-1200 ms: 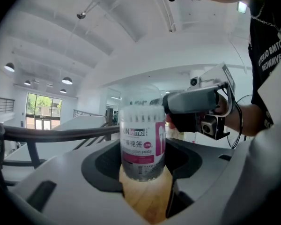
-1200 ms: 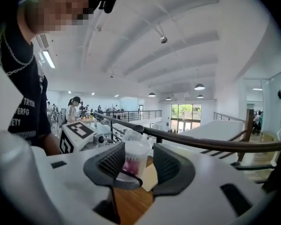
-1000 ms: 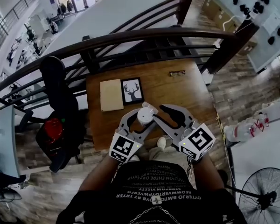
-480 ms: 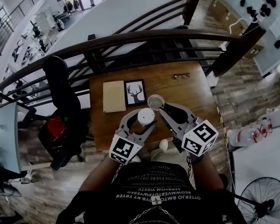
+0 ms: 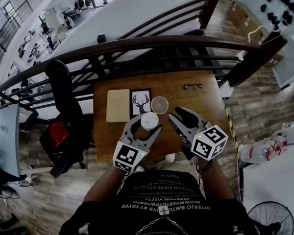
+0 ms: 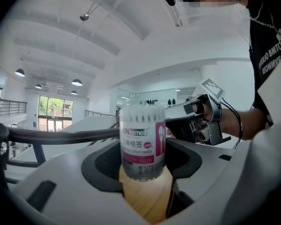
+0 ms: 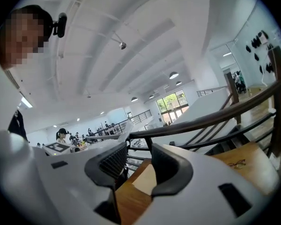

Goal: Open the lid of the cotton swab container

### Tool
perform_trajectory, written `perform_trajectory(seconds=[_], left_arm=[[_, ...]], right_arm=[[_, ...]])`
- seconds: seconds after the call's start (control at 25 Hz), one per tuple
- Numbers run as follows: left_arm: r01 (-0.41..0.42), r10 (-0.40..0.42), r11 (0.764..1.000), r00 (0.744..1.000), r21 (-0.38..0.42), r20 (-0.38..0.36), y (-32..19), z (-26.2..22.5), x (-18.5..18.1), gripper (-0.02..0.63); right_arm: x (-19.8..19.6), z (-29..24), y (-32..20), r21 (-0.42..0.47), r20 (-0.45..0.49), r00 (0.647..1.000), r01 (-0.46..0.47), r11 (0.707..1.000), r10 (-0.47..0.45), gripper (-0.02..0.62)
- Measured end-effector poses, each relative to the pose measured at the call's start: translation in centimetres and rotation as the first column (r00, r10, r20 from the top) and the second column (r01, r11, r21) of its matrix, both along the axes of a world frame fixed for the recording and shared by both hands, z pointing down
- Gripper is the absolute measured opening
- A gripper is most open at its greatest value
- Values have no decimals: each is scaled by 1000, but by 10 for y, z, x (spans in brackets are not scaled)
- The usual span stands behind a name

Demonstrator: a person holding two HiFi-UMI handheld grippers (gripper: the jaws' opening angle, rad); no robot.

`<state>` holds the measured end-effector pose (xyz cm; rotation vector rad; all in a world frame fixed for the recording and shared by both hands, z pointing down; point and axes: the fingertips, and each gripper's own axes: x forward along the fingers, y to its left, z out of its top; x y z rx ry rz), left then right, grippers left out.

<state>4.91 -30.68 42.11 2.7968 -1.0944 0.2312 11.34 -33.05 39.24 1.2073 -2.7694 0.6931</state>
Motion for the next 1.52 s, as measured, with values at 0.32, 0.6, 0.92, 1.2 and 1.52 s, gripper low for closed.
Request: perform_trajectory(seconds=[0.32,0.6,0.92,1.2,1.52], left_arm=[[206,-207,978,978,34,6,-57,-23,-4,272],[334,-337,937,942,101,6,-87,-63,-3,272],[406,-406,896,913,181,-42,-91,-117,-3,272],[489,-493,849,869,201,-29,-86,-131,-12,272],[479,-488,855,873,199,-9,-69,-129,10,272]], right_arm=[[44,-18,-38,197,-143,988,-21,980,50,112],[86,-52,-68,366,-230,960,-67,928,160,23],[129,-83,-89,423,-237,958,-48,905,161,14],[153,-93,-96,441,-242,961,-14,898,134,14],[147,-81,-99,403,-230,972,56,914,42,14]])
